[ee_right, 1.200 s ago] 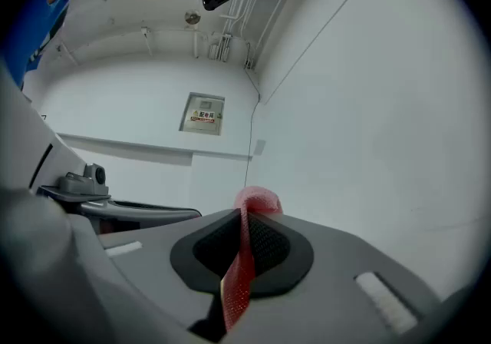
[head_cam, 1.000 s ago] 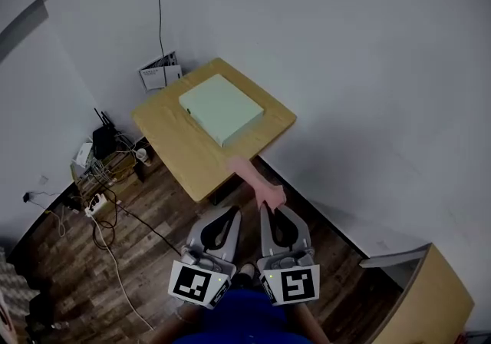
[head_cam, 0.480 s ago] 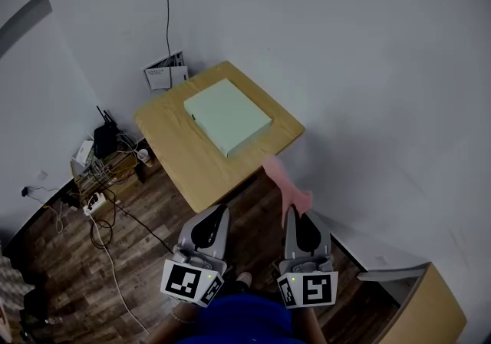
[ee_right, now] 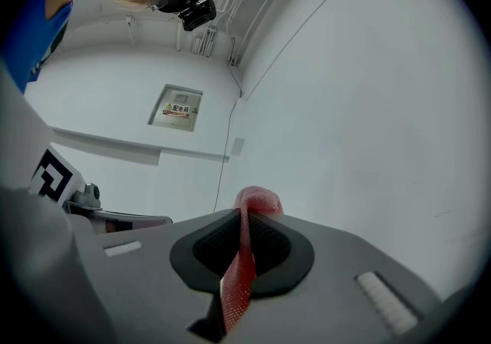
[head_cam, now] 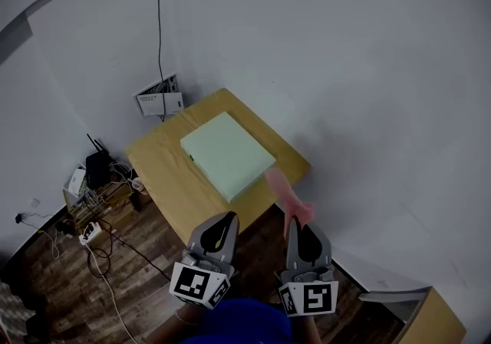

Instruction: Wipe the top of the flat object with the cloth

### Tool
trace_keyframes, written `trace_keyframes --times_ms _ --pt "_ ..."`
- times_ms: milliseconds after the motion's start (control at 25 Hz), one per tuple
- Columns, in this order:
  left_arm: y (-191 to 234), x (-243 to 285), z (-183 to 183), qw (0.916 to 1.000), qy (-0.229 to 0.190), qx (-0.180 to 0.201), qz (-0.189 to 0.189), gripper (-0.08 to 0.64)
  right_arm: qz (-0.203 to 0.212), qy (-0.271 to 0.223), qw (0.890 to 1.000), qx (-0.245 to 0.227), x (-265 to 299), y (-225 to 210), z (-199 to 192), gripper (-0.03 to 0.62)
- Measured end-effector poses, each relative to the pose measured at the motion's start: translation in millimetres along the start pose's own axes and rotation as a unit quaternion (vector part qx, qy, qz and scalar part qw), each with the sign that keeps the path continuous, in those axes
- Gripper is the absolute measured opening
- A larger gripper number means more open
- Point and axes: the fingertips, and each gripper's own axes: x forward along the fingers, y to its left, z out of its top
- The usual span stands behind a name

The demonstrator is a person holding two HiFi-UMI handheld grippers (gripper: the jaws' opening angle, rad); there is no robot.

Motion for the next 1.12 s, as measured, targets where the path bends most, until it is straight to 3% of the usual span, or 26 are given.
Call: trace_keyframes --times_ms 400,640,880,1120 --pt "75 48 -1 0.9999 0.015 -0.002 0.001 0.003 0.017 0.000 1.000 0.006 105 21 -11 0.015" --pt "108 49 -2 0.9993 0.013 -0.008 0.035 0.003 0.033 -0.010 0.999 0.013 154 35 -13 0.015" --pt "138 57 -8 0.9933 0.012 -0.008 0.115 0.003 0.110 -0.016 0.994 0.019 210 51 -16 0.015" --pt "154 87 1 0.9785 -0.007 -0.005 0.206 0.003 0.202 -0.015 0.979 0.031 262 51 -18 0.015"
